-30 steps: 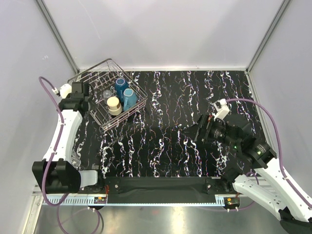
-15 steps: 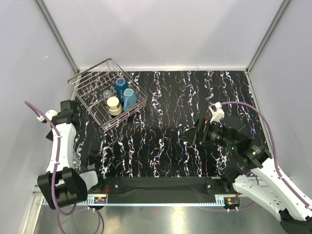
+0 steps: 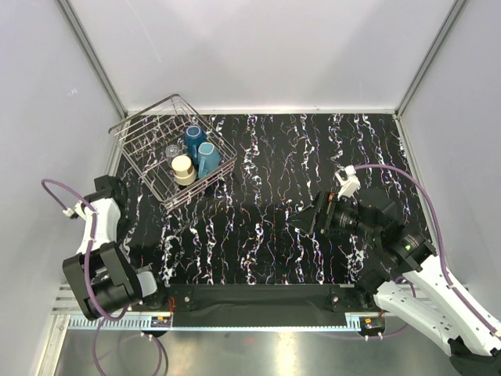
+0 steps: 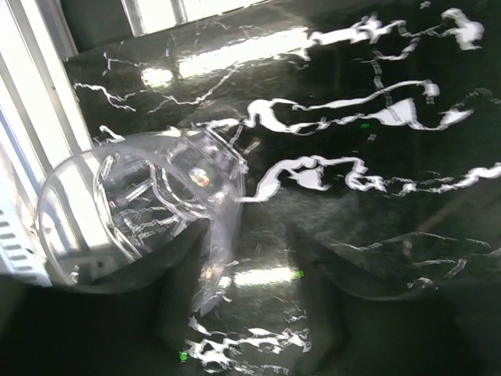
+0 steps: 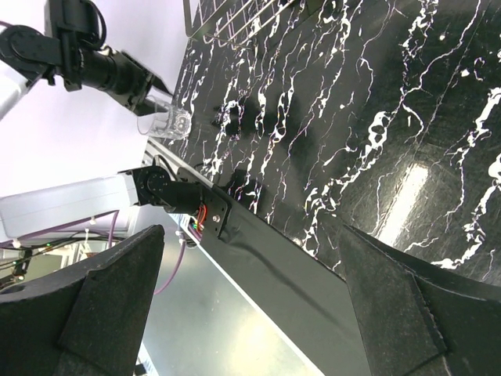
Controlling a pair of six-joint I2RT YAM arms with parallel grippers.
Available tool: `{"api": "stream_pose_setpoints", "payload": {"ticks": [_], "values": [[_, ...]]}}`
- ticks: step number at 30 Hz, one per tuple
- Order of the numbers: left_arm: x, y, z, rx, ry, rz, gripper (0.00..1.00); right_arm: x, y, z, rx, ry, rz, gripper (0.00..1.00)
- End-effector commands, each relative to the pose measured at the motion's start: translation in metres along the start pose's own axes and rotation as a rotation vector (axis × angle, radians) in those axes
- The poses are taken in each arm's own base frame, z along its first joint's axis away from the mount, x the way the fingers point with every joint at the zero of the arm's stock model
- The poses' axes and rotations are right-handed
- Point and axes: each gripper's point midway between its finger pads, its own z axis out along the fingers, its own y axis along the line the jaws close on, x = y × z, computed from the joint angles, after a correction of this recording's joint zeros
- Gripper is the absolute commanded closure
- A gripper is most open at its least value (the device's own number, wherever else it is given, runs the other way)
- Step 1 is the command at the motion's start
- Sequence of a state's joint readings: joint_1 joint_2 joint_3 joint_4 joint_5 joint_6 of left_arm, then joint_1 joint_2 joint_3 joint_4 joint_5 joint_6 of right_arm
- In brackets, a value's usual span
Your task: Load the cups into the dish rack
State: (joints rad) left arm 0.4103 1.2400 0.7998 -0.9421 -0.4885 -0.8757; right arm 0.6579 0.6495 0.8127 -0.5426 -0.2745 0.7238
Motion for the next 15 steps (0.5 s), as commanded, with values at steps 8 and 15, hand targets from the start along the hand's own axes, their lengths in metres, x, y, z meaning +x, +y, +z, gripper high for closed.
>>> {"api": "stream_pose_setpoints", "payload": {"ticks": [8, 15], "values": [[-0.008, -0.009, -0.009, 0.096, -0.021, -0.065, 1.00, -0.010, 0.004, -0.001, 0.002, -0.036, 0.015, 0.00], [-0.052, -0.050, -0.109, 0.388, -0.211, 0.017, 1.00, -0.017, 0.004, 0.005, 0.035, -0.029, 0.002, 0.00]]}}
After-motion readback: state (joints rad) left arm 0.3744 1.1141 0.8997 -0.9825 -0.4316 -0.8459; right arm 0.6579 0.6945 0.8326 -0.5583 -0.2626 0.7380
